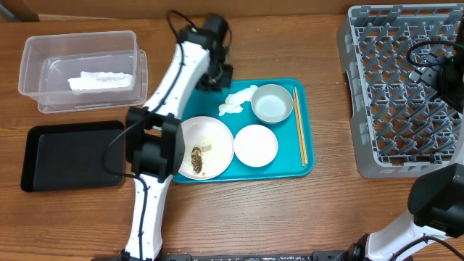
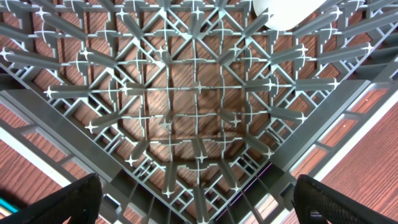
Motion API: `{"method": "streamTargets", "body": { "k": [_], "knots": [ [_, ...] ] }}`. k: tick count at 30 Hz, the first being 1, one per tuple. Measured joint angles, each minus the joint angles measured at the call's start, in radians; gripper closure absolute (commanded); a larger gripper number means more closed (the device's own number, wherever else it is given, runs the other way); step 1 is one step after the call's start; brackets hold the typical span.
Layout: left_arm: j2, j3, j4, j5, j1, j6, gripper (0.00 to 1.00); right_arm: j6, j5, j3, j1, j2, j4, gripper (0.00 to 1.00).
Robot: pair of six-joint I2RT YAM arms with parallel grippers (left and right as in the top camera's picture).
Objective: Sort waste into correct bins and load items into the dishwasher
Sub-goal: 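Grasp the small crumpled tissue with the left gripper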
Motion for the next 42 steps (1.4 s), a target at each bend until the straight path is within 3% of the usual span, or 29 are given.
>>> {"method": "streamTargets", "body": {
  "k": [4, 5, 8, 9, 13, 16, 29, 42],
  "knots": [
    [0.000, 0.159, -0.079, 0.001, 0.051, -0.014, 0.96, 0.000, 0.000, 0.000, 0.000, 0.000, 0.000, 0.00],
    [0.000, 0.195, -0.093, 0.004, 0.063, -0.014, 0.91, 0.000, 0.000, 0.000, 0.000, 0.000, 0.000, 0.00],
    [-0.001, 0.268, -0.132, 0.042, 0.099, -0.013, 0.38, 0.000, 0.000, 0.000, 0.000, 0.000, 0.000, 0.00],
    [-0.001, 0.273, -0.146, 0.063, 0.108, -0.006, 0.33, 0.000, 0.000, 0.000, 0.000, 0.000, 0.000, 0.00],
    [-0.001, 0.253, -0.169, 0.120, 0.104, 0.035, 0.32, 0.000, 0.000, 0.000, 0.000, 0.000, 0.000, 0.00],
    [-0.001, 0.197, -0.118, 0.137, 0.065, 0.055, 0.38, 0.000, 0.000, 0.000, 0.000, 0.000, 0.000, 0.00],
    [0.002, -0.151, 0.107, 0.061, -0.090, 0.066, 0.37, 0.000, 0.000, 0.000, 0.000, 0.000, 0.000, 0.00],
    [0.002, -0.212, 0.191, -0.053, -0.088, 0.051, 0.38, -0.001, 0.000, 0.000, 0.000, 0.000, 0.000, 0.00]
  ]
}}
